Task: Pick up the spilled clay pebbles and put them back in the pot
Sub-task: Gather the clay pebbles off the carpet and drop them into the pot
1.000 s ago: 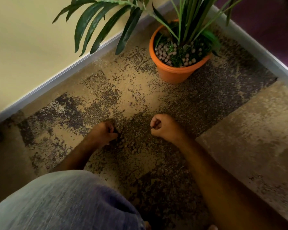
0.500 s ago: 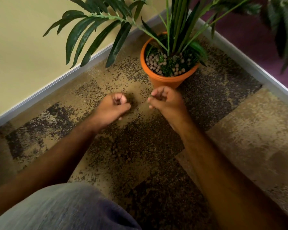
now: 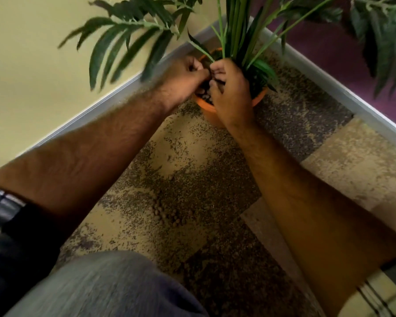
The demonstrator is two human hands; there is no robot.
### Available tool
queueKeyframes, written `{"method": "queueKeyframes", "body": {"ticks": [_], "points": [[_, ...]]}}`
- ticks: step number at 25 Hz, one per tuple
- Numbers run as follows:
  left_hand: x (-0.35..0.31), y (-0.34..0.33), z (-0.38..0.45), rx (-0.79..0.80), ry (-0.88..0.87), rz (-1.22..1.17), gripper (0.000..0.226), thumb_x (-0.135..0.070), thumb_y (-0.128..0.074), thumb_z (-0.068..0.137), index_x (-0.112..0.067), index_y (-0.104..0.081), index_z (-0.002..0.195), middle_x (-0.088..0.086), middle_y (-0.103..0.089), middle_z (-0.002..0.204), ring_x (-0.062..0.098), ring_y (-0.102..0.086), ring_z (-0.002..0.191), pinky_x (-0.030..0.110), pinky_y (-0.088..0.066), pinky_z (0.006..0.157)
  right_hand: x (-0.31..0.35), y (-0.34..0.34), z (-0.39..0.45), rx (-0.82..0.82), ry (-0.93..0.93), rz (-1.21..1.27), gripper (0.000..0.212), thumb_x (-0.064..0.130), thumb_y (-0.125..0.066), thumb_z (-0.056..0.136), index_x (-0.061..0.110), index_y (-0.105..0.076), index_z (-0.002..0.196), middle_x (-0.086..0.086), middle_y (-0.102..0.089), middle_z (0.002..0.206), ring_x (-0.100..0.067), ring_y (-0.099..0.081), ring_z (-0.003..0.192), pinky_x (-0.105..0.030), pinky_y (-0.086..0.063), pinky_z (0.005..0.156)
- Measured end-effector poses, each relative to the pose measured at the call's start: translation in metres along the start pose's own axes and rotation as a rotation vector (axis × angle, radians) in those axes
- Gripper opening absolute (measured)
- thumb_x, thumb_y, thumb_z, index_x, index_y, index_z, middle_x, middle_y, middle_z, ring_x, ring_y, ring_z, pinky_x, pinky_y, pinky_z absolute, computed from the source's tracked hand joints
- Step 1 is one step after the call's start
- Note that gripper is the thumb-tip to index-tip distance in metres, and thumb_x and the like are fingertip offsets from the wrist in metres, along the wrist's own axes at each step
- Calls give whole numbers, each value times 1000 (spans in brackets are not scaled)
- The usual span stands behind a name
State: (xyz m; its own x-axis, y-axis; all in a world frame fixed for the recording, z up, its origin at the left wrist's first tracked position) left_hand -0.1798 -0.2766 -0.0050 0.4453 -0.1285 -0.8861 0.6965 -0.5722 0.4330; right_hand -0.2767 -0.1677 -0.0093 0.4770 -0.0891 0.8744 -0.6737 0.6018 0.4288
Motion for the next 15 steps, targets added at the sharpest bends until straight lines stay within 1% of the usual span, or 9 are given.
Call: {"method": "queueKeyframes", "body": {"ticks": [2, 4, 5, 7, 8, 11, 12, 13, 15], "points": [[5, 0, -1, -19, -9, -32, 5, -22, -68, 84, -23, -63, 85, -1, -69, 83, 23, -73, 84, 48, -62, 81, -3, -2, -7, 77, 40, -58, 44, -8, -55, 89, 2, -55, 132, -10, -60, 135, -19, -53, 130, -36, -43, 110], [11, 4, -5, -30, -6, -83, 7, -14, -68, 87, -19, -64, 90, 0, -69, 86, 16, -72, 82, 43, -63, 80, -9, 2, -13, 101, 60, -69, 46, -8, -51, 91, 4, -54, 135, -8, -56, 140, -18, -48, 135, -33, -39, 115], [14, 7, -8, -41, -7, -89, 7, -13, -67, 88, -18, -64, 92, 0, -68, 88, 12, -70, 80, 38, -63, 79, -12, 6, -15, 106, 57, -54, 45, -7, -49, 92, 5, -54, 136, -7, -56, 141, -17, -48, 136, -29, -38, 115], [22, 16, -16, -70, -12, -42, 7, -14, -65, 90, -17, -64, 97, 0, -68, 94, 9, -67, 82, 30, -60, 76, -18, 13, -20, 111, 60, 2, 41, -3, -48, 95, 7, -55, 134, -6, -58, 139, -14, -51, 133, -21, -41, 111], [28, 22, -22, -84, -10, -10, 10, -16, -64, 91, -16, -65, 100, 2, -68, 97, 10, -67, 83, 28, -59, 75, -20, 16, -23, 102, 71, 21, 37, 1, -49, 96, 8, -56, 131, -5, -60, 135, -12, -54, 129, -19, -43, 108], [58, 40, -48, -108, 48, 4, 14, -21, -64, 92, -18, -66, 105, 4, -70, 103, 10, -68, 83, 22, -58, 71, -27, 17, -47, 93, 84, 48, 22, 12, -56, 95, 11, -62, 116, -1, -63, 120, -4, -60, 109, -8, -48, 91], [73, 44, -60, -117, 84, 1, 14, -22, -64, 93, -19, -66, 106, 3, -70, 104, 11, -69, 86, 21, -58, 71, -31, 12, -59, 129, 65, 39, 18, 16, -57, 95, 13, -62, 112, 1, -63, 116, -3, -60, 103, -7, -48, 85], [90, 46, -73, -132, 130, -5, 14, -21, -64, 95, -19, -67, 108, 1, -70, 105, 13, -69, 89, 21, -58, 71, -35, 3, -74, 197, 26, 17, 17, 19, -58, 96, 14, -63, 111, 2, -63, 114, -3, -60, 100, -8, -49, 82], [124, 44, -99, -162, 225, -44, 13, -19, -63, 97, -22, -66, 109, -1, -70, 105, 18, -70, 91, 22, -57, 67, -47, -19, -108, 407, -101, -39, 21, 19, -58, 97, 15, -62, 117, 0, -63, 118, -9, -61, 105, -14, -50, 83]]}}
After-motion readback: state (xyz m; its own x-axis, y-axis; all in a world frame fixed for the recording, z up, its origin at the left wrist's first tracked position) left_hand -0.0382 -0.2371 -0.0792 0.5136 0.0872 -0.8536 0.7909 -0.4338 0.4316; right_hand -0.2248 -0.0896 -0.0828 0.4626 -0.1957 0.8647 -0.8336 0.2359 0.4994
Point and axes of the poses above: each hand's wrist, its own z-axis towards the middle knuckle, its own y-axis out of the back of the hand, x = y × z, the point moved 2 cm from there along z, towards the middle knuckle
